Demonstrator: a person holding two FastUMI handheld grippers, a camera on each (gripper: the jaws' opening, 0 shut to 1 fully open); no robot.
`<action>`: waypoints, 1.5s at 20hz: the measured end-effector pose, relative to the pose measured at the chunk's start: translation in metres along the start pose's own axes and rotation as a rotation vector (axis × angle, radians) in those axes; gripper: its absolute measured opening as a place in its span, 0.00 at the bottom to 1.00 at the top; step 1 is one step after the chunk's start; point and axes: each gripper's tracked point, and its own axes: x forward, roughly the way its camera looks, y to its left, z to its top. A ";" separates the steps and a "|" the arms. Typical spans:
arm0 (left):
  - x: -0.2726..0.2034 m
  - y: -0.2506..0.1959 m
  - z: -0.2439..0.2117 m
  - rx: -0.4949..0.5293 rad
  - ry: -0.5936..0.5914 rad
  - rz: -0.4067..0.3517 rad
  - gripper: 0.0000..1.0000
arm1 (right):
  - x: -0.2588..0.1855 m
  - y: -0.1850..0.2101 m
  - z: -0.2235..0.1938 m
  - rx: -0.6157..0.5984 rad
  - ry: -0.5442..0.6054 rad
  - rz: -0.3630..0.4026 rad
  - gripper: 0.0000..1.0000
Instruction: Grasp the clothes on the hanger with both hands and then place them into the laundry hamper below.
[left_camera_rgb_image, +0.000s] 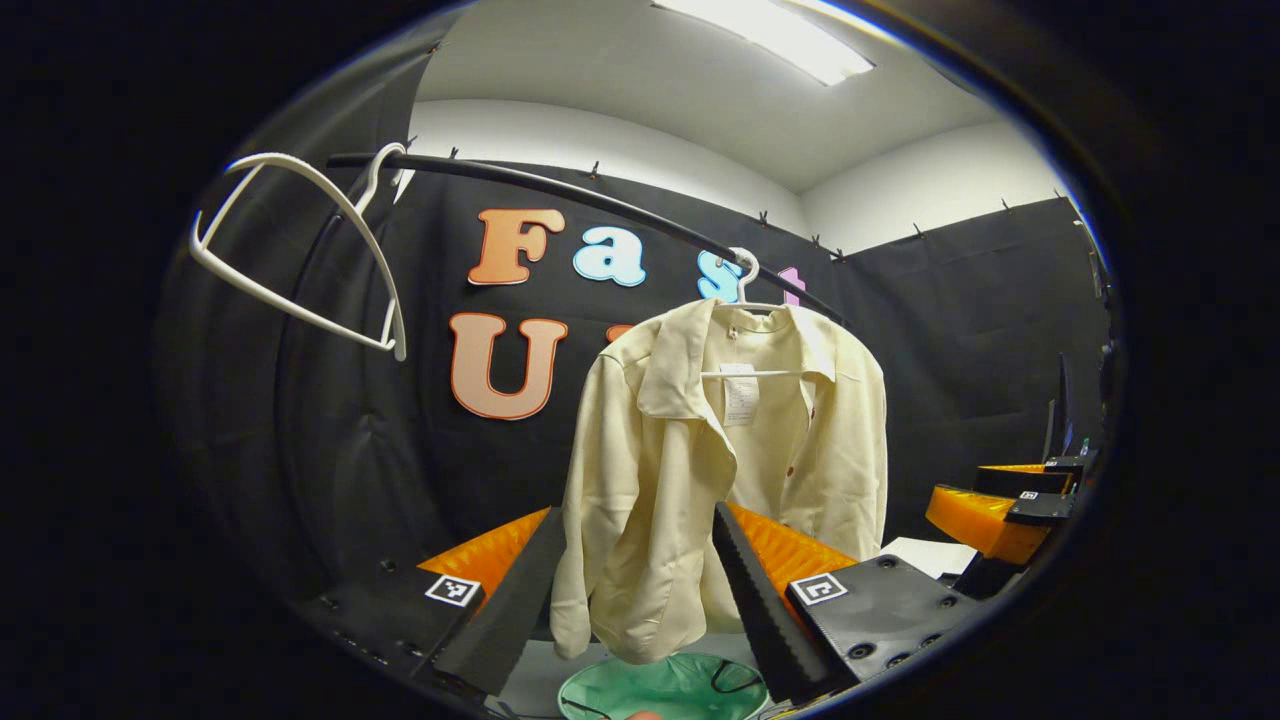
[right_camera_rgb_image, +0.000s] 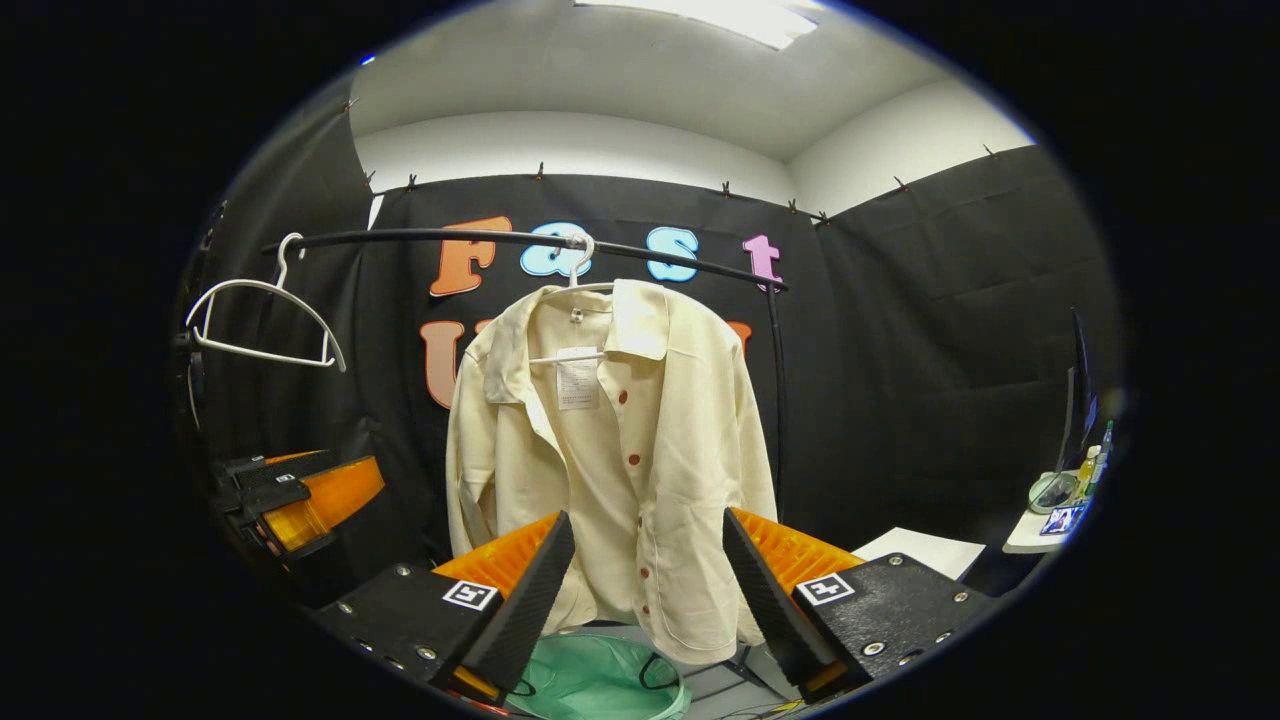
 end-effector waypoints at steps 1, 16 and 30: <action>-0.001 0.001 0.001 0.004 0.000 -0.002 0.96 | -0.001 0.002 0.000 -0.002 -0.001 -0.001 0.93; -0.017 0.041 0.002 -0.018 -0.001 0.046 1.00 | 0.090 0.012 -0.008 -0.040 0.007 -0.054 0.93; -0.010 0.032 -0.006 0.002 0.006 0.225 0.96 | 0.252 -0.027 0.014 -0.009 -0.139 -0.268 0.94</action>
